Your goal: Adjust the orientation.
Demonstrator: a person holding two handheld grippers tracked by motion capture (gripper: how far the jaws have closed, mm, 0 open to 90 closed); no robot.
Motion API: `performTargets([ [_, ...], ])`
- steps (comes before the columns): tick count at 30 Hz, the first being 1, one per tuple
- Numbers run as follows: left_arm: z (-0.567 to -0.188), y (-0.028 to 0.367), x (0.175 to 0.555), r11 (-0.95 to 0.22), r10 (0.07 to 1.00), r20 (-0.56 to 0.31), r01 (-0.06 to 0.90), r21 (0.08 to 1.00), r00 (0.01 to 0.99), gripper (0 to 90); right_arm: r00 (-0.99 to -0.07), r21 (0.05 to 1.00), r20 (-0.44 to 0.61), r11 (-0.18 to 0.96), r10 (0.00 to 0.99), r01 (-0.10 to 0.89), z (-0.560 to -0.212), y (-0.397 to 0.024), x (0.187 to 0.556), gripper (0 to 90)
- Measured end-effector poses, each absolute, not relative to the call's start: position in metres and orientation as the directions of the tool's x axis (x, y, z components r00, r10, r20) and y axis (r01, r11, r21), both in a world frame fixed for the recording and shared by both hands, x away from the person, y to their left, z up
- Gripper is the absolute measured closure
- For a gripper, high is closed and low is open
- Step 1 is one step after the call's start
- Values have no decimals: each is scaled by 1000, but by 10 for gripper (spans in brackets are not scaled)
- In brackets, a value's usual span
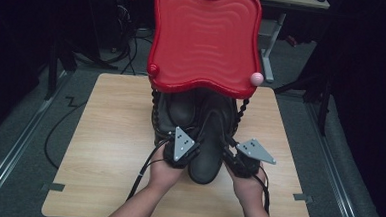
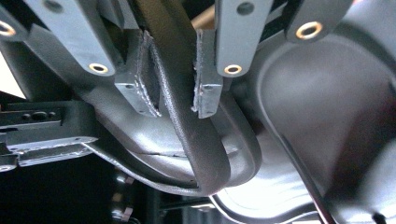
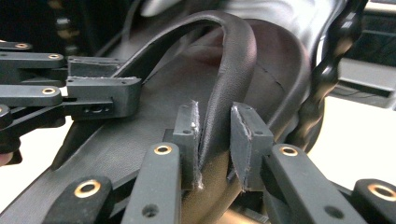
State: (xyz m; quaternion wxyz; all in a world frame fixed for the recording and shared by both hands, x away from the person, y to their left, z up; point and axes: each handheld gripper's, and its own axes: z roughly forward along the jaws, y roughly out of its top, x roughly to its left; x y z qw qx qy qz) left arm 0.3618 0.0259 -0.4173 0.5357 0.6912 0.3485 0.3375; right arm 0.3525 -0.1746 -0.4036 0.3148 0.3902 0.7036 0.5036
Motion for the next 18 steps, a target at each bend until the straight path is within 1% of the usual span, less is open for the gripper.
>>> performTargets([
  [2,-418,23,373,-182,851,80,150,972,519,692,-475,953,-53,186,878,239,-403,-174,366,733],
  [4,-419,20,380,-186,857,88,145,972,508,680,-458,949,-73,203,886,241,-404,-172,380,737],
  [5,-418,19,382,-175,860,79,147,974,503,671,-453,951,-90,211,887,224,-404,-172,386,739],
  [7,-414,16,385,-163,869,69,151,975,489,658,-433,953,-90,204,897,223,-402,-172,396,734],
  [8,-413,14,386,-169,872,74,155,973,484,656,-426,953,-78,193,901,233,-401,-172,399,713],
  [9,-412,12,386,-177,870,81,155,972,486,658,-419,954,-71,185,905,238,-400,-173,398,670],
  [10,-412,11,386,-185,869,87,157,970,488,669,-414,956,-70,180,907,232,-399,-174,394,616],
  [11,-412,9,385,-193,872,97,155,969,480,685,-416,960,-75,178,906,216,-399,-176,387,595],
  [13,-411,8,385,-185,875,90,158,970,475,689,-429,964,-80,179,900,195,-401,-180,365,594],
  [16,-411,8,385,-183,878,87,162,970,471,690,-470,967,-46,158,882,200,-413,-185,325,659],
  [18,-411,8,385,-179,878,81,167,970,471,689,-492,964,-60,179,868,199,-424,-184,299,744],
])
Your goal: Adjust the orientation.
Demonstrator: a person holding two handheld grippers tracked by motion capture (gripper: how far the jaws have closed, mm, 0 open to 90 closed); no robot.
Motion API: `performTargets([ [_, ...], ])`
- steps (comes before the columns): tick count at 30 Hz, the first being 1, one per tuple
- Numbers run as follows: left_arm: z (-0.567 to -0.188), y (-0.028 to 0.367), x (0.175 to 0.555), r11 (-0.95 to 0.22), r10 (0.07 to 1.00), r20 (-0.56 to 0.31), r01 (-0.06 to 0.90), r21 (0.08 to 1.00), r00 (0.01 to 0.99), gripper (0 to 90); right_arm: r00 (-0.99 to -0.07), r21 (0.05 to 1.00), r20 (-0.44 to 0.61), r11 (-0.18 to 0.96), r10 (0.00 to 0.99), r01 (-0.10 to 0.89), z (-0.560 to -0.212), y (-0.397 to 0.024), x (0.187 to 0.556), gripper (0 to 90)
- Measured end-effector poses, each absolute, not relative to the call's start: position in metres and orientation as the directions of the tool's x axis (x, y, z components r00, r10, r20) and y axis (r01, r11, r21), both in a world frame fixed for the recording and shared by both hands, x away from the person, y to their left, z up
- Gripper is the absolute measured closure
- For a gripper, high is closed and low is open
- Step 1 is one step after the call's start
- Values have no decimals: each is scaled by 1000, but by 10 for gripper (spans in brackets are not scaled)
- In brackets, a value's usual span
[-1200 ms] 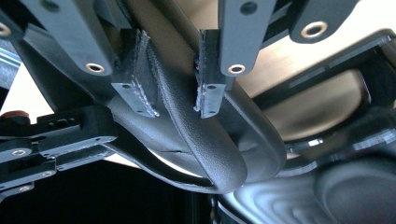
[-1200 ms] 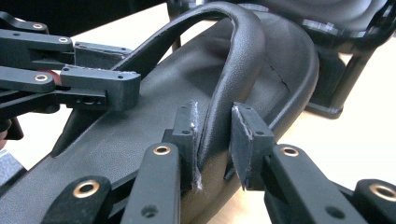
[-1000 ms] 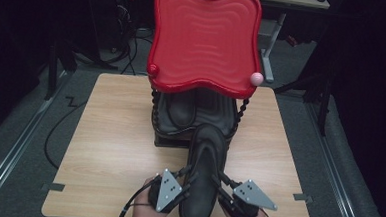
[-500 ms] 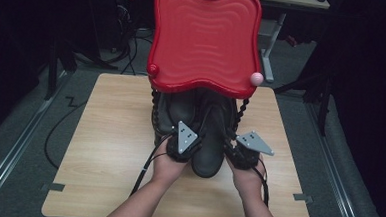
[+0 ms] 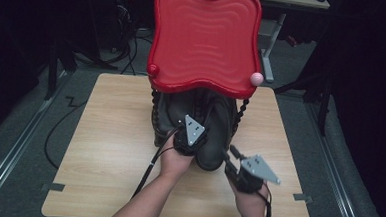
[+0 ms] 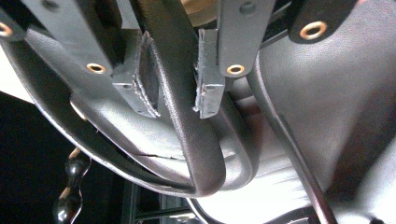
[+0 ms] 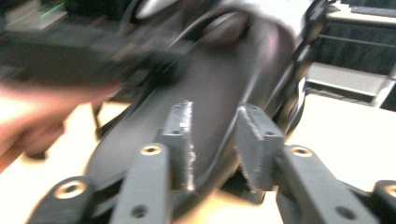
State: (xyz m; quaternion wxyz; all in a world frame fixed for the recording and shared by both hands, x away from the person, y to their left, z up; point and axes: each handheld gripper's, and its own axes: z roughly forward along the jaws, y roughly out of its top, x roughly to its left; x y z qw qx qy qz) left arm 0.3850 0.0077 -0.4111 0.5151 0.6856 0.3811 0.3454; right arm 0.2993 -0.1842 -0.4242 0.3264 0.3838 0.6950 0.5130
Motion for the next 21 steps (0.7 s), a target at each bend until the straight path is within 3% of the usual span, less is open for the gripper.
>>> performTargets([
  [4,-411,7,385,-181,881,84,167,969,465,690,-571,944,-64,235,818,230,-448,-176,265,896],
  [9,-411,7,384,-181,884,84,171,969,460,691,-620,911,-84,312,780,270,-468,-154,264,897],
  [21,-412,11,385,-171,890,77,173,970,448,677,-568,923,-62,264,821,280,-463,-158,287,897],
])
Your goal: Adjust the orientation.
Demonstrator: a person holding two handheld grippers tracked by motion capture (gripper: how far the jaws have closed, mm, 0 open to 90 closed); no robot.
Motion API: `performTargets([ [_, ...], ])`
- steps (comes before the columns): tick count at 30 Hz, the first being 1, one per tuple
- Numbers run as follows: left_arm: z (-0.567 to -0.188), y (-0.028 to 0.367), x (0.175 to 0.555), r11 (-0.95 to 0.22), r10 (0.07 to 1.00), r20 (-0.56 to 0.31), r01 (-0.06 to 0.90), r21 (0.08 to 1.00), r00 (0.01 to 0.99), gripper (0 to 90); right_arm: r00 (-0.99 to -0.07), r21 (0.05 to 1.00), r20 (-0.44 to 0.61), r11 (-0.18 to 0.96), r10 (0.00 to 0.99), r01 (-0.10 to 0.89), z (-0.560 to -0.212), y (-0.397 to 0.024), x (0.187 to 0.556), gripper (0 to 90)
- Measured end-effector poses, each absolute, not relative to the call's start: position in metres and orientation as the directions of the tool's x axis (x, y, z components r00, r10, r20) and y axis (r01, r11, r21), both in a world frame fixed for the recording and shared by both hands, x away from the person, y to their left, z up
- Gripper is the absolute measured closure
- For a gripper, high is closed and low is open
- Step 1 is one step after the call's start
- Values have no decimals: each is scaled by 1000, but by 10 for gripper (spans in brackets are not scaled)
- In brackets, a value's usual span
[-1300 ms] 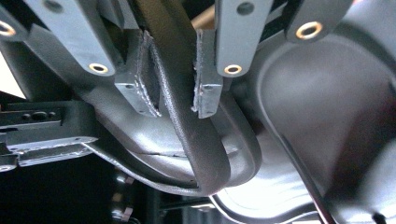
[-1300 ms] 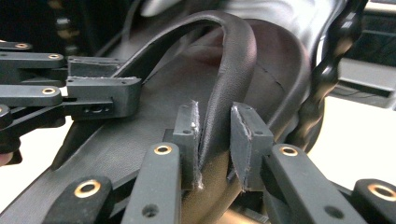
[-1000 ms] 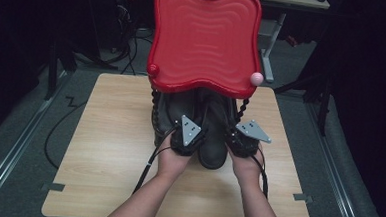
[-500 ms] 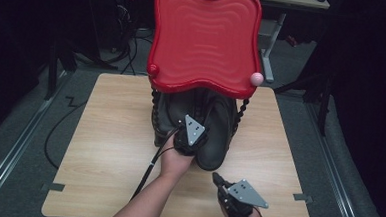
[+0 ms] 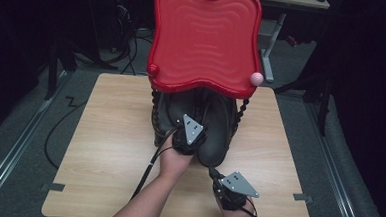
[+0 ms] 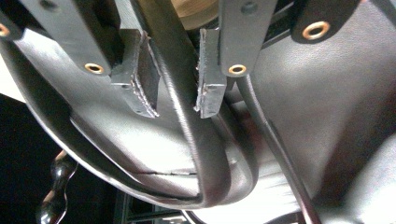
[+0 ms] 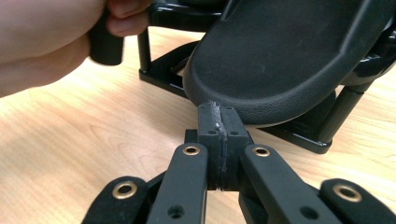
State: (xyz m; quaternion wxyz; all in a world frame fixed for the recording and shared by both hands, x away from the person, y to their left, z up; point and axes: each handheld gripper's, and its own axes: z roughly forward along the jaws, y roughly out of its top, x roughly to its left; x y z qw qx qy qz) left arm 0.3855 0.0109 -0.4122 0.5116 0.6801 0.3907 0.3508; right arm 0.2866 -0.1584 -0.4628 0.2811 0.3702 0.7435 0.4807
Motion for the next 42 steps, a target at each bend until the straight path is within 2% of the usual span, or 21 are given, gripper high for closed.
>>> performTargets([
  [12,-410,14,379,-181,881,90,155,971,465,664,-533,933,-63,240,843,269,-458,-163,303,897],
  [25,-417,30,351,-173,861,88,127,977,502,637,-509,941,-61,219,859,258,-453,-168,314,896],
  [33,-438,62,330,-224,863,125,149,963,489,621,-493,944,-54,205,868,257,-451,-167,324,886],
  [42,-473,109,298,-204,881,90,202,958,464,612,-476,946,-54,197,878,256,-448,-167,334,881],
])
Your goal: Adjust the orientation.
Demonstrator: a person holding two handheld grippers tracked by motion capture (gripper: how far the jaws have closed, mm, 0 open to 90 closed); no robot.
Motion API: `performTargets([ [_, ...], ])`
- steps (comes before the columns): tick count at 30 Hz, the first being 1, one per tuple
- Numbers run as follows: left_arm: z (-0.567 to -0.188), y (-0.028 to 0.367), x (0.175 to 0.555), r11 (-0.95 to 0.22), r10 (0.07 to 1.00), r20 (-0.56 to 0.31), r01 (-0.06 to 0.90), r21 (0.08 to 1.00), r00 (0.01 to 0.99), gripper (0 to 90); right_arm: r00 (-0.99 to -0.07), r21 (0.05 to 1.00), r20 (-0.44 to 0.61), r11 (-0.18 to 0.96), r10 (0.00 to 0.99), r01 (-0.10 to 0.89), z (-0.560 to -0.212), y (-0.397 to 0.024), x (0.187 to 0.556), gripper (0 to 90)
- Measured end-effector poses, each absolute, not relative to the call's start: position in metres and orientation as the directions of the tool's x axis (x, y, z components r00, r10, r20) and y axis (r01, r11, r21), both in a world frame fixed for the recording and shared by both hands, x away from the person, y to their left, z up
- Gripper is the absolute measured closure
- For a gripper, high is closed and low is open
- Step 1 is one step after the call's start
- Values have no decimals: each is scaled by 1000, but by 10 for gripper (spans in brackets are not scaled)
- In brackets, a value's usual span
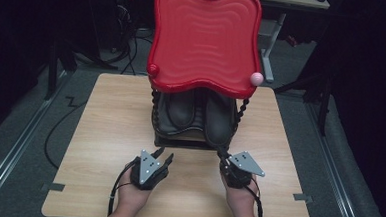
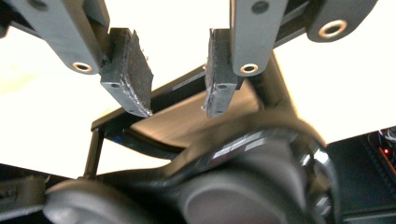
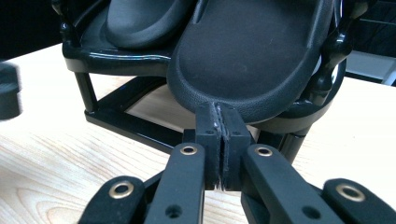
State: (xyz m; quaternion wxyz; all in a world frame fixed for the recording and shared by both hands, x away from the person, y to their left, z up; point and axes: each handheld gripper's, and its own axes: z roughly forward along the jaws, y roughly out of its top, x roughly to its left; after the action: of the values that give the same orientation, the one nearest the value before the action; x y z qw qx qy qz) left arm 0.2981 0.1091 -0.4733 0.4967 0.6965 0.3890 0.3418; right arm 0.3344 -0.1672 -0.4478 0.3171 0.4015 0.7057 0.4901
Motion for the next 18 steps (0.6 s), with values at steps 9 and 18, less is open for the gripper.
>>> performTargets([
  [9,-478,124,293,-213,886,94,219,952,455,610,-469,948,-50,190,882,256,-444,-164,339,878],
  [18,-481,127,288,-217,885,93,228,949,456,608,-447,948,-73,202,892,247,-433,-151,356,879],
])
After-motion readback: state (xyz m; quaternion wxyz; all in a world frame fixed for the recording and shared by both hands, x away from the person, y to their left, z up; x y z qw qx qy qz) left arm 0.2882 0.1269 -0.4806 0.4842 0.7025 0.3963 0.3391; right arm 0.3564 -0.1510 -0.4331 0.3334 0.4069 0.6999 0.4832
